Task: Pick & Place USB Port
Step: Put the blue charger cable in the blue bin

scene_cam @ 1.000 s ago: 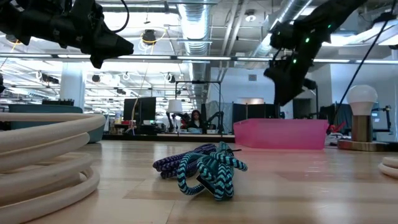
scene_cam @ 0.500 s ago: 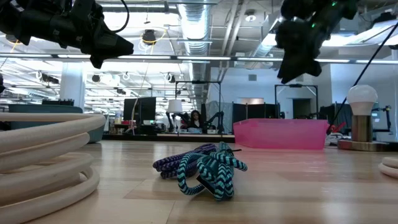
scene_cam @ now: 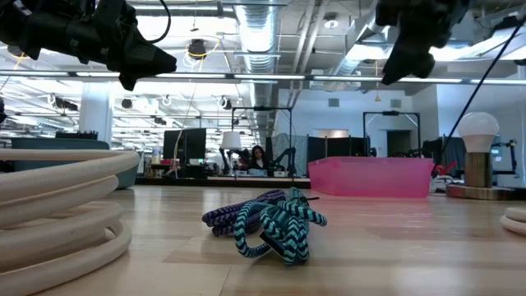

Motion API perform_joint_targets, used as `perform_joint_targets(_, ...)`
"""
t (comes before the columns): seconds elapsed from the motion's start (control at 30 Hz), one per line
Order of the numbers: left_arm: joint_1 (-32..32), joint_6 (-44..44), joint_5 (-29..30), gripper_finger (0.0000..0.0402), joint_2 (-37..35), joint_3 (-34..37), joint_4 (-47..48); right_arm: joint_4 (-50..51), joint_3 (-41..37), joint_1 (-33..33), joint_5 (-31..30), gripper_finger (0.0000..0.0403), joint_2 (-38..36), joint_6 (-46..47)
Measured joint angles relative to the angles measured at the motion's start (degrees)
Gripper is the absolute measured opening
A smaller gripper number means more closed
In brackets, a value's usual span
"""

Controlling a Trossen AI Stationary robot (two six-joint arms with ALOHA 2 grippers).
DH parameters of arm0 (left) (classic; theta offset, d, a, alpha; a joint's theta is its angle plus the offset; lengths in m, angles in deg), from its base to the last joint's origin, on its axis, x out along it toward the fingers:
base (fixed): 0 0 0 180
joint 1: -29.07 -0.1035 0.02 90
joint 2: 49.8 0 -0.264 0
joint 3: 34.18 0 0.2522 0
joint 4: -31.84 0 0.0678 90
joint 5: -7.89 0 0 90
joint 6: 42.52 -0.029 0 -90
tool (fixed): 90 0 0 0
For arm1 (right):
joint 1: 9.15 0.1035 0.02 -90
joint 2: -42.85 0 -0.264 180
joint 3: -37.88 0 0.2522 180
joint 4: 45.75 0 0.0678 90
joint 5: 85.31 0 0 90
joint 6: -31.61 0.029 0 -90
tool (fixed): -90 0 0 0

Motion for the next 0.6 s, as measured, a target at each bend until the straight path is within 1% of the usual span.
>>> perform_joint_targets(0.2, 0.00, 0.00, 0.00, 0.0090, 0.00, 0.00, 0.02, 0.88, 0.00, 8.37, -5.91, 0.0118, 0.12, 6.94)
perform_joint_targets(0.43, 0.02, 0.00, 0.00, 0.0090, 0.00, 0.00, 0.30, 1.54, 0.00, 16.09, -13.52, 0.0118, 0.92, 15.37)
perform_joint_targets(0.6, 0.01, 0.00, 0.00, 0.0090, 0.00, 0.00, 0.31, 1.28, 0.00, 19.70, -14.93, 0.0118, 2.67, 17.74)
